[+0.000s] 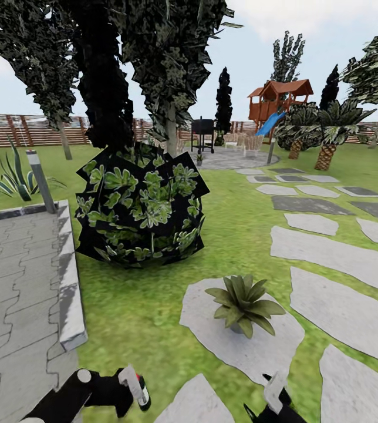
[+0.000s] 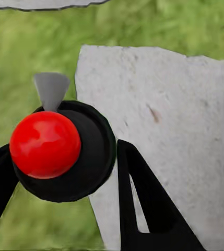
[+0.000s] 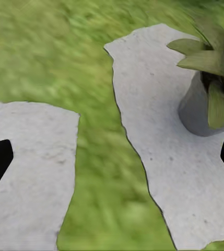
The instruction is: Pick up the pesticide atomizer in the garden and spray insectifuge to fully cover both potted plants in the garden.
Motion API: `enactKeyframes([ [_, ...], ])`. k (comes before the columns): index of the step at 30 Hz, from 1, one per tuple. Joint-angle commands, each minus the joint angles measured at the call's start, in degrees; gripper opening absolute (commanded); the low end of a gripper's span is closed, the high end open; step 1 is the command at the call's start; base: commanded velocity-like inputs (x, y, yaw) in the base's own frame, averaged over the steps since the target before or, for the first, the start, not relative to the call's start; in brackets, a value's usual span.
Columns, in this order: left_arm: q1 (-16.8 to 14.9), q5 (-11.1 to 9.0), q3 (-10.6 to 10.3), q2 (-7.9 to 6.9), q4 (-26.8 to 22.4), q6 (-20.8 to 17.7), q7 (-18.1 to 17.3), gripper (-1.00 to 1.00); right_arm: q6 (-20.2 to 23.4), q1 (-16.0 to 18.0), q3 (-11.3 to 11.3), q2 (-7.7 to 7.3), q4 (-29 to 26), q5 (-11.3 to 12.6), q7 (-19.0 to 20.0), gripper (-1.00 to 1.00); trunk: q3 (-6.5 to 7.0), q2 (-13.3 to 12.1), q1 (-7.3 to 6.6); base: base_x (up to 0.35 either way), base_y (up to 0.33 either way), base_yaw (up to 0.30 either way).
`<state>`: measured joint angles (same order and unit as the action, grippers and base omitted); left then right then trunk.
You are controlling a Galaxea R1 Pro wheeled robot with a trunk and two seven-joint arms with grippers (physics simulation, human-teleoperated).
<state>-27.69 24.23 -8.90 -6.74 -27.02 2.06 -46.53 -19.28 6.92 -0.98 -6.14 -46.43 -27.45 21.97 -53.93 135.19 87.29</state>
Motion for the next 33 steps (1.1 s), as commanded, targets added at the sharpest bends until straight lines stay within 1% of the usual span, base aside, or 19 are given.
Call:
enactKeyframes([
  [1,-1.29,2.51,-0.15,-0.08,-0.17,-0.50,-2.14,-1.00,1.41,1.45,-0.11,0.00,-0.62,-1.84,2.61,1.00,-0.07,0.02,-0.01,0.000,0.000,0.000],
  [2,-2.38,4.27,-0.15,-0.07,-0.22,-0.94,-3.46,-1.00,2.85,2.98,-0.12,0.00,-0.99,-2.86,5.21,1.00,-0.07,0.02,-0.01,0.000,0.000,0.000],
  [4,-3.95,7.24,-0.18,0.05,-0.28,-1.39,-4.95,-1.00,4.92,6.15,-0.13,-0.03,-1.38,-4.01,10.61,1.00,-0.07,0.02,-0.01,0.000,0.000,0.000],
  [5,-4.25,7.85,-0.19,0.10,-0.30,-1.45,-5.17,-1.00,5.26,6.88,-0.14,-0.04,-1.43,-4.17,11.92,1.00,-0.07,0.02,-0.01,0.000,0.000,0.000],
  [8,-5.93,10.77,-0.22,0.71,-0.38,-1.68,-6.09,-1.00,6.26,9.85,-0.16,-0.08,-1.61,-4.64,18.52,1.00,-0.07,0.02,-0.01,0.000,0.000,0.000],
  [9,-6.80,11.81,-0.23,0.98,-0.39,-1.76,-7.07,-1.00,6.44,10.58,-0.12,-0.09,-1.77,-4.70,20.68,1.00,-0.07,0.02,-0.01,0.000,0.000,0.000],
  [10,-7.09,12.14,-0.23,1.12,-0.39,-1.78,-7.55,-1.00,6.47,10.79,-0.11,-0.08,-1.88,-4.70,21.20,1.00,-0.07,0.02,-0.01,0.000,0.000,0.000],
  [12,-8.08,13.40,-0.24,1.73,-0.40,-1.88,-9.68,-1.00,6.56,11.41,-0.07,0.01,-2.57,-4.68,22.60,1.00,-0.07,0.02,-0.01,0.000,0.000,0.000],
  [14,-8.55,14.54,-0.24,2.09,-0.40,-1.90,-11.09,-1.00,6.59,11.70,0.01,0.28,-3.14,-4.65,23.25,1.00,-0.07,0.02,-0.01,0.000,0.000,0.000],
  [17,-8.75,16.19,-0.29,2.25,-0.38,-1.89,-11.71,-1.00,6.61,11.83,0.11,0.76,-3.66,-4.63,23.98,1.00,-0.07,0.02,-0.01,0.000,0.000,0.000],
  [19,-8.73,17.76,-0.29,2.24,-0.34,-1.89,-11.88,-1.00,6.65,11.87,0.15,1.03,-4.60,-4.60,25.35,1.00,-0.07,0.02,-0.01,0.000,0.000,0.000],
  [20,-8.69,18.44,-0.27,2.21,-0.33,-1.88,-11.92,-1.00,6.65,11.87,0.17,1.15,-5.06,-4.58,26.26,-1.00,-0.07,0.02,-0.01,0.000,0.000,0.000],
  [22,-8.62,19.39,-0.30,2.19,-0.32,-1.88,-11.97,-1.00,6.63,11.92,0.18,1.29,-5.83,-4.50,28.12,-1.00,-0.07,0.02,-0.01,0.000,0.000,0.000],
  [25,-8.49,19.95,-0.38,2.18,-0.32,-1.87,-11.93,-1.00,6.67,11.96,0.18,1.58,-6.73,-4.47,29.64,-1.00,-0.07,0.02,-0.01,0.000,0.000,0.000],
  [27,-8.45,20.09,-0.61,2.24,-0.32,-1.86,-11.83,-1.00,6.65,11.97,0.18,2.31,-7.43,-4.46,30.14,-1.00,-0.07,0.02,-0.01,0.000,0.000,0.000],
  [28,-8.46,20.09,-0.91,2.36,-0.35,-1.87,-11.78,-1.00,6.65,11.98,0.23,2.92,-7.65,-4.45,30.95,-1.00,-0.07,0.02,-0.01,0.000,0.000,0.000],
  [29,-8.48,20.10,-1.10,2.60,-0.37,-1.88,-11.77,-1.00,6.64,11.98,0.26,3.48,-7.77,-4.45,32.23,-1.00,-0.07,0.02,-0.01,0.000,0.000,0.000],
  [31,-8.50,20.19,-1.36,3.52,-0.39,-1.86,-11.74,-1.00,6.66,12.01,0.61,4.60,-8.15,-4.54,35.70,-1.00,-0.07,0.02,-0.01,0.000,0.000,0.000],
  [33,-8.51,20.63,-1.49,4.48,-0.42,-1.81,-11.73,-1.00,6.69,12.06,0.99,5.28,-9.09,-4.59,37.94,-1.00,-0.07,0.02,-0.01,0.000,0.000,0.000],
])
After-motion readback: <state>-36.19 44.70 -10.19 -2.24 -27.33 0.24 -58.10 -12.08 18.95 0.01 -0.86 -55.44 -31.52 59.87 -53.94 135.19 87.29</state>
